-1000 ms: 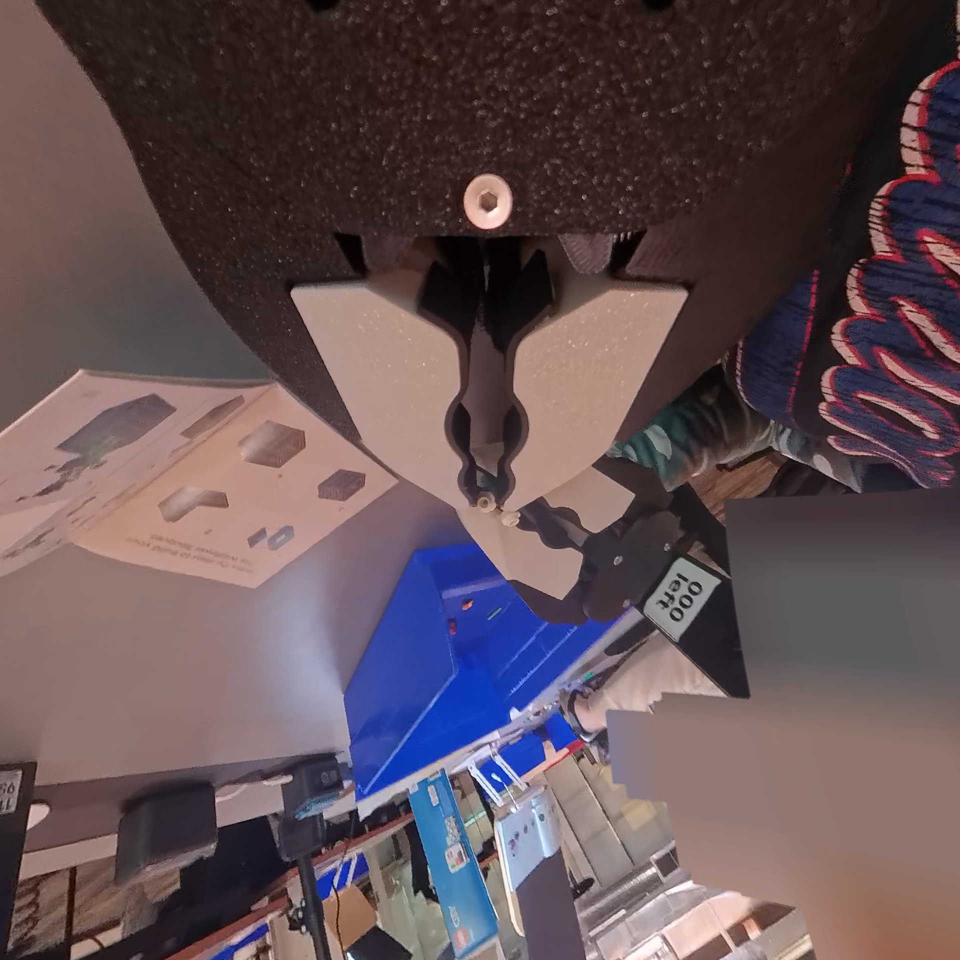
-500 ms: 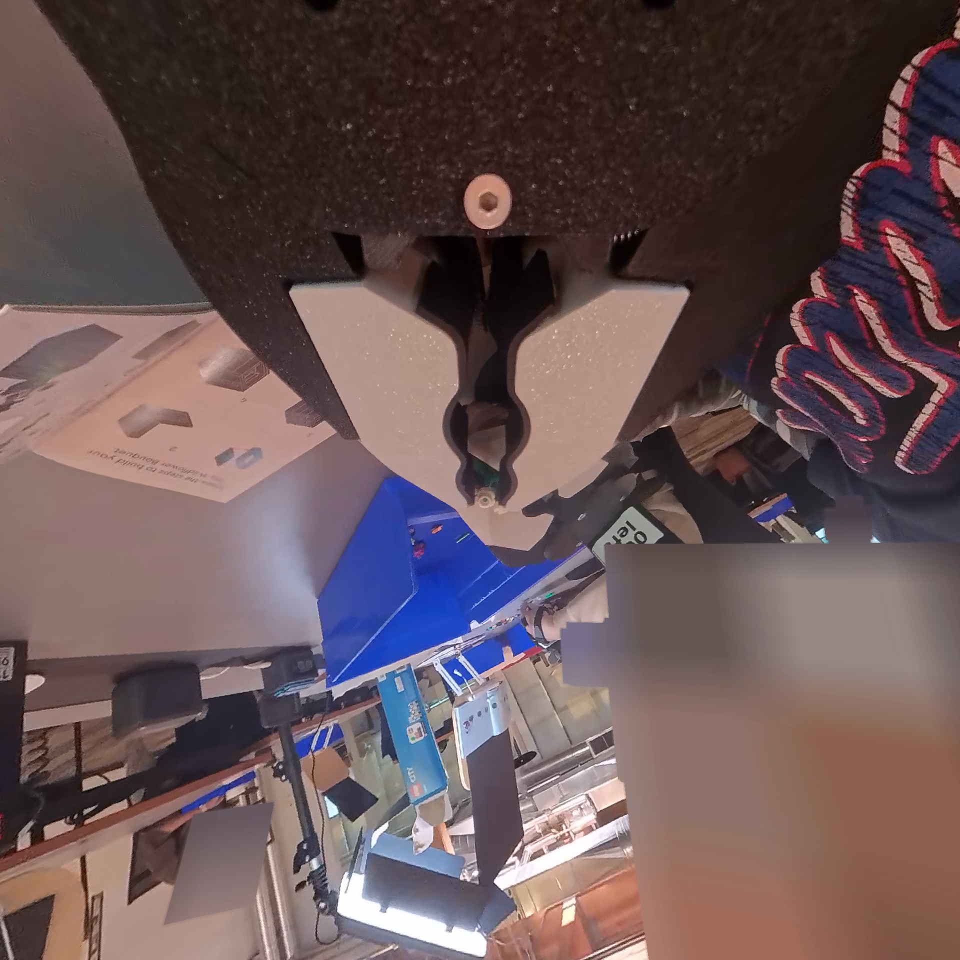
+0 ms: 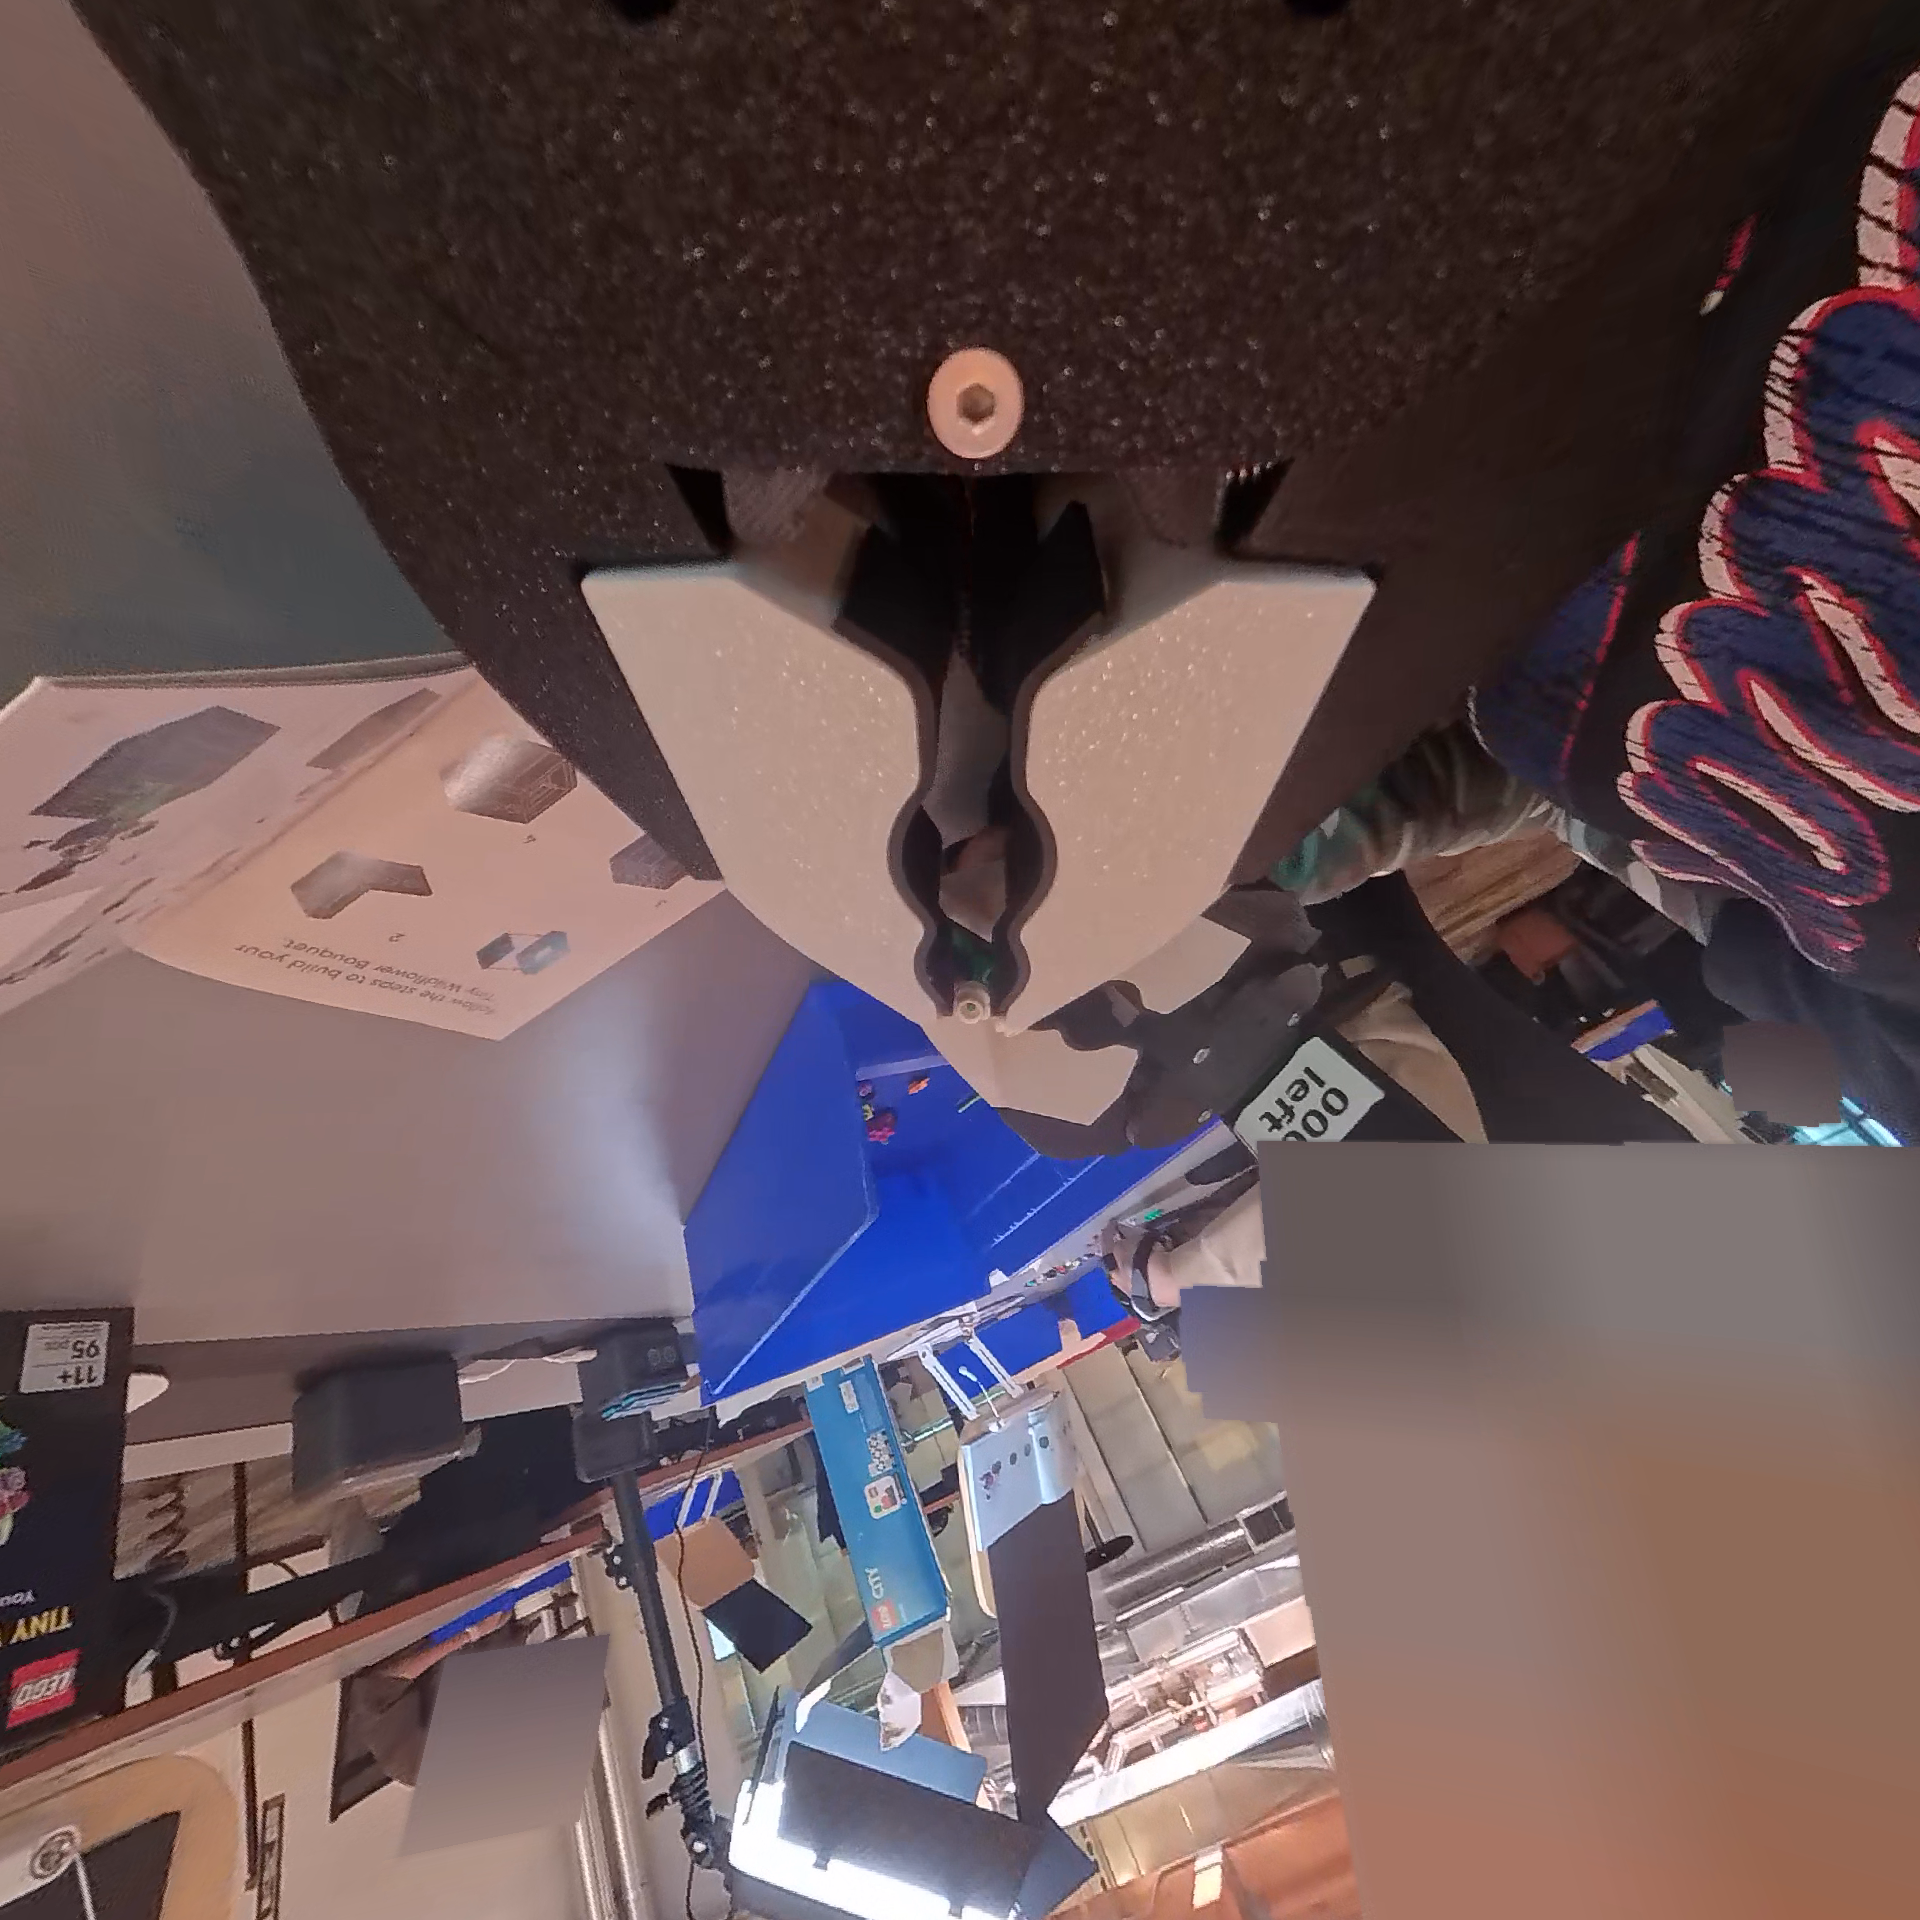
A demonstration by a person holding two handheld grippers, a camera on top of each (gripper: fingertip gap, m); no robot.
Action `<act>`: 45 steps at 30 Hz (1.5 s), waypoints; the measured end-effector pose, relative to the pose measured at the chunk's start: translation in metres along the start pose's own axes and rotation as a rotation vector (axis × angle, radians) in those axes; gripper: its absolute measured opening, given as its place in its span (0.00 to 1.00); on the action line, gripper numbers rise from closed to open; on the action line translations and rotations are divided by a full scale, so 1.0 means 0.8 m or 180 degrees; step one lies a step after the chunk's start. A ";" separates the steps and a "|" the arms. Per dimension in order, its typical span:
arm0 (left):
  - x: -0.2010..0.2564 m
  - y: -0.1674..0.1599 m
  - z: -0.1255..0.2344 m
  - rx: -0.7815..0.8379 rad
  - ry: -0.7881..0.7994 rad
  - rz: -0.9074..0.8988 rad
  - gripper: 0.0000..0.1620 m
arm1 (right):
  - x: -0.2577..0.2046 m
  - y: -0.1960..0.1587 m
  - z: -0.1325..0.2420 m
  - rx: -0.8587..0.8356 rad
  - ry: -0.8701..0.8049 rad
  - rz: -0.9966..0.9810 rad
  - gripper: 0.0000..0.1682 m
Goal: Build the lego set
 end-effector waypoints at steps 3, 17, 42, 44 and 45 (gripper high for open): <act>0.001 -0.002 0.000 -0.0050 -0.0015 -0.0016 0.04 | -0.001 -0.003 0.001 -0.0038 -0.0058 0.0071 0.04; 0.003 -0.008 -0.001 -0.0191 -0.0075 -0.0057 0.04 | 0.000 -0.010 0.004 -0.0188 -0.0159 0.0106 0.04; 0.000 -0.006 -0.004 -0.0220 0.0000 -0.0131 0.04 | 0.006 0.001 0.005 -0.0382 -0.0019 0.0013 0.05; 0.000 -0.006 -0.004 -0.0220 0.0012 -0.0143 0.04 | 0.006 0.001 0.005 -0.0399 -0.0039 0.0053 0.05; 0.000 -0.006 -0.004 -0.0221 0.0019 -0.0148 0.04 | 0.006 0.001 0.005 -0.0401 -0.0044 0.0064 0.05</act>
Point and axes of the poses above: each gripper's, where its closed fingertips meet, z back along the fingers, y out of its top, x = y × z across the jaws, the point moved 5 cm from there along z, back along the fingers, and after that the axes turned 1 degree about -y, right-handed, at the moved point
